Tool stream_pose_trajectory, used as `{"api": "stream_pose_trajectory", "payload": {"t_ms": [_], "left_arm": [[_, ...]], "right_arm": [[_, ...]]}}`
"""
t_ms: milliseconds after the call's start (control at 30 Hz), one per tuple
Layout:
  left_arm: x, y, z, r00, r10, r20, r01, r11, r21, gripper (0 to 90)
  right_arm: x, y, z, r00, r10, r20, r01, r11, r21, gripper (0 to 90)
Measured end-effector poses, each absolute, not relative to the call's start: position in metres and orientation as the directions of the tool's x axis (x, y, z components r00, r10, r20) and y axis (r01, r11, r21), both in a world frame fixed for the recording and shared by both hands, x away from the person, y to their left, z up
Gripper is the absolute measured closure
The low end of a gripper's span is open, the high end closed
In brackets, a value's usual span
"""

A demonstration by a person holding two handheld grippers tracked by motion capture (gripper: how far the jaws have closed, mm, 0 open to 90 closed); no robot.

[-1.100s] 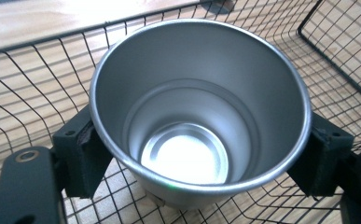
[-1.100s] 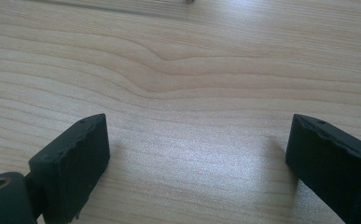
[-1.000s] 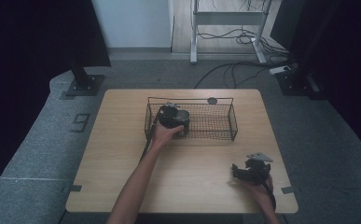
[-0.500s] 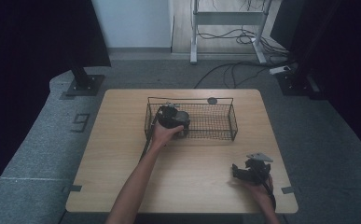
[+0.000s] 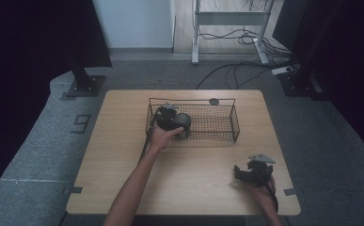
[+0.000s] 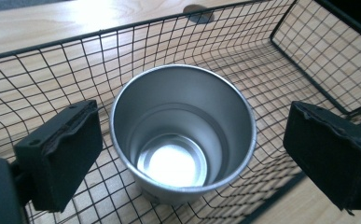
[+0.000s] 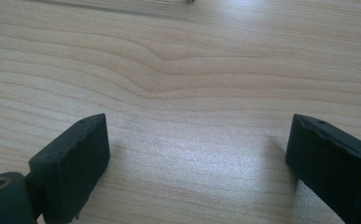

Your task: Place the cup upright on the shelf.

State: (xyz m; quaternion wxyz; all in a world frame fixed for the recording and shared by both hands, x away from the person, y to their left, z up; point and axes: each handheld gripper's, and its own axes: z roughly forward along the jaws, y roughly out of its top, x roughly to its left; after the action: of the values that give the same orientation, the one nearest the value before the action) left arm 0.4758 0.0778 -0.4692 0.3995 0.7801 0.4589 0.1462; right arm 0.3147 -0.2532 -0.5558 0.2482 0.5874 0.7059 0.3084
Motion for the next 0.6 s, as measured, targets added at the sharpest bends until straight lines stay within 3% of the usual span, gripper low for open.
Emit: {"api": "stream_pose_trajectory", "payload": {"t_ms": [600], "left_arm": [[0.428,0.107,-0.450,0.593,0.793,-0.141,0.538,-0.261,0.801,5.8]], "right_arm": [[0.315,-0.253,-0.556,-0.185,0.983,0.015,0.677,0.116,0.727,6.0]]}}
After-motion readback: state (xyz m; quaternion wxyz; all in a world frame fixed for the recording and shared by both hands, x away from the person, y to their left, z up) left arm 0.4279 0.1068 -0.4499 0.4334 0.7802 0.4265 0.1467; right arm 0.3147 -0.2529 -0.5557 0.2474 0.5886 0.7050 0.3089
